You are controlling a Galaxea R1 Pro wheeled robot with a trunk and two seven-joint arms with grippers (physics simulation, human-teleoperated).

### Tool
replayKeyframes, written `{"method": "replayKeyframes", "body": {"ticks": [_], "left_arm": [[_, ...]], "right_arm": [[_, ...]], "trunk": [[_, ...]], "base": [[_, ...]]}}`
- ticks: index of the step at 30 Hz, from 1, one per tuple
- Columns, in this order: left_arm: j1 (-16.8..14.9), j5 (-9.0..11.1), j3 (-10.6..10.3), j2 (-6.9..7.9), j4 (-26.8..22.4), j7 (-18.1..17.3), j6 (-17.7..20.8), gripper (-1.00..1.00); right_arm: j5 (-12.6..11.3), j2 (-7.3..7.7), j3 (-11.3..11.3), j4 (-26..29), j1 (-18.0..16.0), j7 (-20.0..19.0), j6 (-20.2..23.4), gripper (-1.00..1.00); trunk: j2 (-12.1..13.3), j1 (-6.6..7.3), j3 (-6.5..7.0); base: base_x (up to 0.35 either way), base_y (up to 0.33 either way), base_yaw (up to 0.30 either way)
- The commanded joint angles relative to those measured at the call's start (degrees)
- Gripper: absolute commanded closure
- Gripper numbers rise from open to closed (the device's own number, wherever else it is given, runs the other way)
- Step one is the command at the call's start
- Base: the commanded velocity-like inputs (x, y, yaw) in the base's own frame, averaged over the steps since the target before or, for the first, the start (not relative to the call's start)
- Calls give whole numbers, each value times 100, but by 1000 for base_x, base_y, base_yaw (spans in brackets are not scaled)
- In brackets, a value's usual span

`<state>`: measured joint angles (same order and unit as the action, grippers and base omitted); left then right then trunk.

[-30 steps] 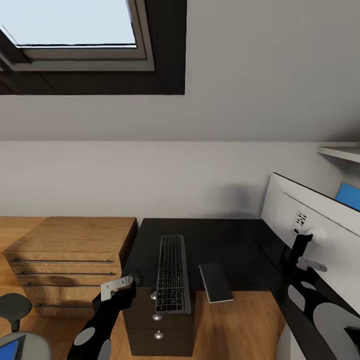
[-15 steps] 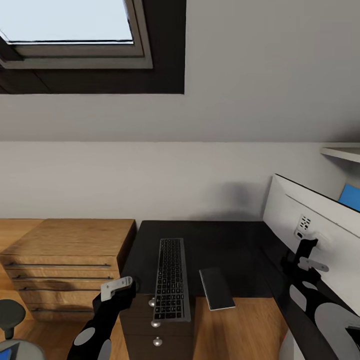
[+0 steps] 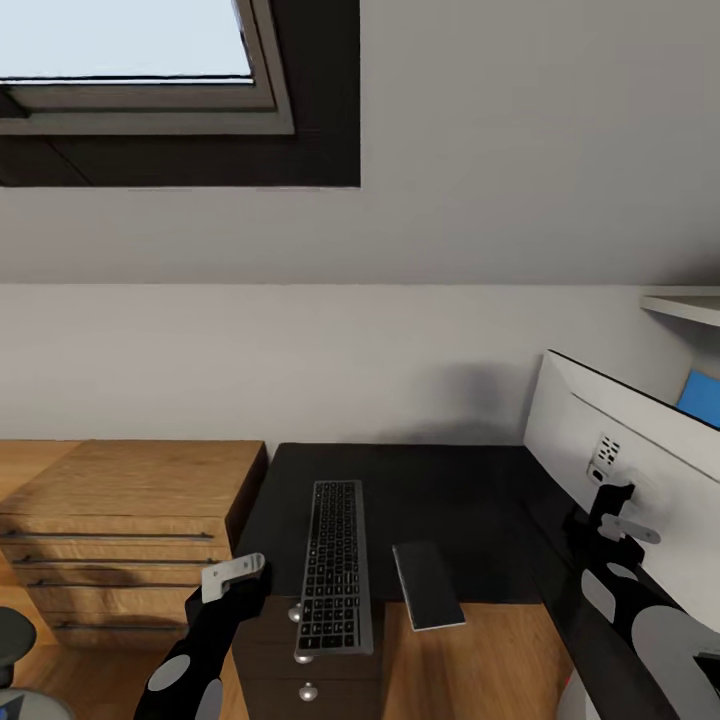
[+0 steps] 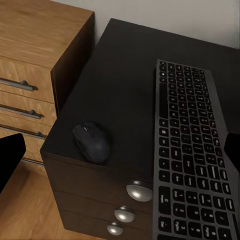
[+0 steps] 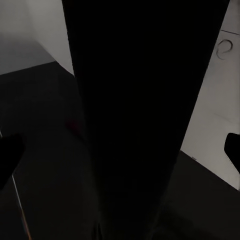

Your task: In the bedroom, organize the workspace by keeping the computer under the desk, ensuring the monitor is on the desk, placing the keyboard on the desk next to the monitor, placing the mouse on the desk next to the keyboard, moving the folder from the swivel chair onto the desk next to the mouse, stacking the notebook on top of the folder with the pen on top of the notebook, and positioning the swivel chair next to the desk.

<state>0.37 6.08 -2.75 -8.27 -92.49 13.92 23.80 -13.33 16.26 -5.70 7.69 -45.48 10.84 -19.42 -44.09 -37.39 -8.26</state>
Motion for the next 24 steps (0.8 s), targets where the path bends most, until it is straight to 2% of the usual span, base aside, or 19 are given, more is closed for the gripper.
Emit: {"method": "replayKeyframes", "body": {"ticks": [1, 24], "left_arm": [[-2, 60, -8, 1, -8, 49, 19, -100], [-2, 60, -6, 1, -6, 49, 21, -100]], "right_arm": [[-12, -1, -27, -4, -5, -12, -22, -100], [-12, 0, -27, -2, -5, -14, -27, -100]], "trunk": [[-6, -2, -8], [-6, -2, -8]], "base": [[40, -39, 0], [15, -6, 0]]}}
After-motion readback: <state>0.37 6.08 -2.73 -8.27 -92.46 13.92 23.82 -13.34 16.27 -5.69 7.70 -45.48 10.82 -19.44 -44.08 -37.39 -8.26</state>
